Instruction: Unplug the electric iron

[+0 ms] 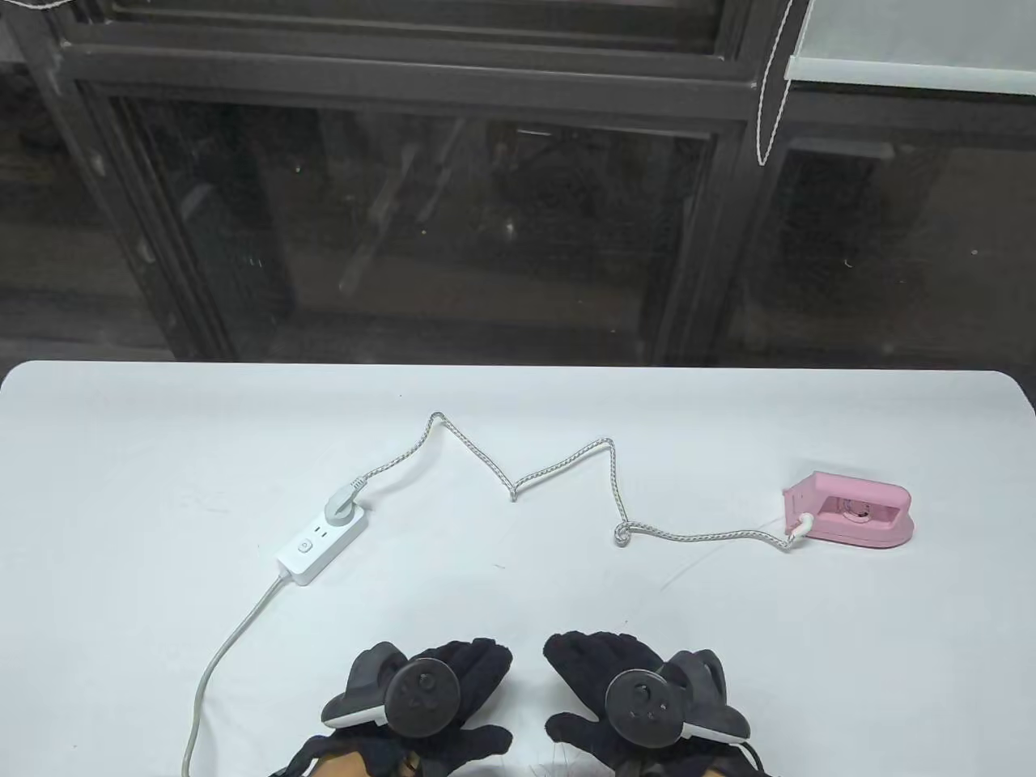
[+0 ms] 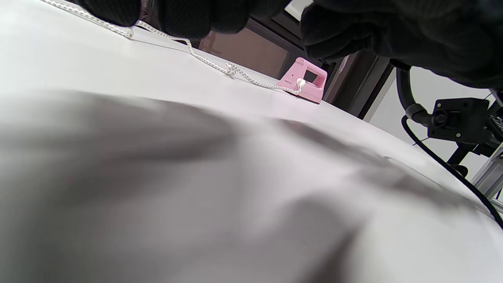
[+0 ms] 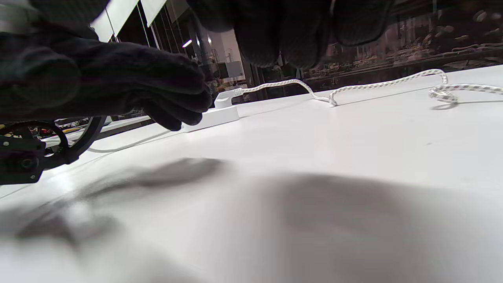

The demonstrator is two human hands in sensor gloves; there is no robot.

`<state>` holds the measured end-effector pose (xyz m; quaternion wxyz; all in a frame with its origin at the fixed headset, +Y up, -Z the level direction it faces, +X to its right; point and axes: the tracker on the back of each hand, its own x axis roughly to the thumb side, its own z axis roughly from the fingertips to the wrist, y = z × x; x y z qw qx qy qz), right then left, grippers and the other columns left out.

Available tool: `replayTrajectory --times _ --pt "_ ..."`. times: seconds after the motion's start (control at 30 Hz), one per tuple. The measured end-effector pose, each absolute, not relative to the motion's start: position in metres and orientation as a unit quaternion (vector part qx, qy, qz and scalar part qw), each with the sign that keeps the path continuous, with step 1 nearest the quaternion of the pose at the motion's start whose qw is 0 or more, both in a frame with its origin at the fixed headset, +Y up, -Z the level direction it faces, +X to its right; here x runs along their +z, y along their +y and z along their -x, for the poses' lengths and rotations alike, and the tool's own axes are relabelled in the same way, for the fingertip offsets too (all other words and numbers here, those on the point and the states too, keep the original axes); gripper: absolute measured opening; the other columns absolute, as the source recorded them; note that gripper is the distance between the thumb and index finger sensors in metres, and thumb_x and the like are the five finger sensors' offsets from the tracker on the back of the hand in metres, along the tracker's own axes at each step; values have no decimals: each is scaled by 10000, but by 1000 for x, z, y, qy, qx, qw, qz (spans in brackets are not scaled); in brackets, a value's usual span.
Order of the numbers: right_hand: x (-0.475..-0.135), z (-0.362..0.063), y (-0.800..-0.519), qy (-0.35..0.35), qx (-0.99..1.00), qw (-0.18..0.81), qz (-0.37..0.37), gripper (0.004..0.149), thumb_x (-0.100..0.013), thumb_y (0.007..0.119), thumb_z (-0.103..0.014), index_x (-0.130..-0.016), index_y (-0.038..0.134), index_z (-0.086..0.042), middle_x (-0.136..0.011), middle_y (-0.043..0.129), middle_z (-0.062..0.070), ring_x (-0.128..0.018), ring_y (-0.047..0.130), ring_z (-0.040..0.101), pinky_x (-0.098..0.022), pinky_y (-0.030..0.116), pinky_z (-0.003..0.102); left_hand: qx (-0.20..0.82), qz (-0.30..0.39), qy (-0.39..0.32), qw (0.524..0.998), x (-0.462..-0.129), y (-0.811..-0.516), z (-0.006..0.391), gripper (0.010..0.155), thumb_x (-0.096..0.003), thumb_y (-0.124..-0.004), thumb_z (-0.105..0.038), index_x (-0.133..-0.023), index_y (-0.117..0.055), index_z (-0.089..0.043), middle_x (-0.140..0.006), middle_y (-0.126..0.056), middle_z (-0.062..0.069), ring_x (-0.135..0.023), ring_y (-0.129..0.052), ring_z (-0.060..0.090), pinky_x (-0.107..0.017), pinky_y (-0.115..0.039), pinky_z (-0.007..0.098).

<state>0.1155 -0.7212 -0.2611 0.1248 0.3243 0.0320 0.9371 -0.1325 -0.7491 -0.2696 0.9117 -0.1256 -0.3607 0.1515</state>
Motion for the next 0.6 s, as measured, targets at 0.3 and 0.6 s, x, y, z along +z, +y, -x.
replayTrajectory --times 0.3,0.6 --pt "-261 -115 -722 34 938 122 -324 789 -443 611 -703 -1096 427 -300 -1135 595 51 -992 649 336 -744 546 581 150 132 -363 910 -270 -750 131 896 -441 -525 -758 -1121 -351 -202 -1197 -434 135 -1076 -568 397 -698 -565 656" --pt "-260 -114 -723 43 936 118 -329 783 -445 610 -699 -1094 435 -298 -1132 600 50 -991 653 336 -744 546 581 155 138 -357 911 -270 -751 132 894 -441 -523 -757 -1121 -347 -204 -1197 -429 138 -1076 -565 397 -698 -561 660"
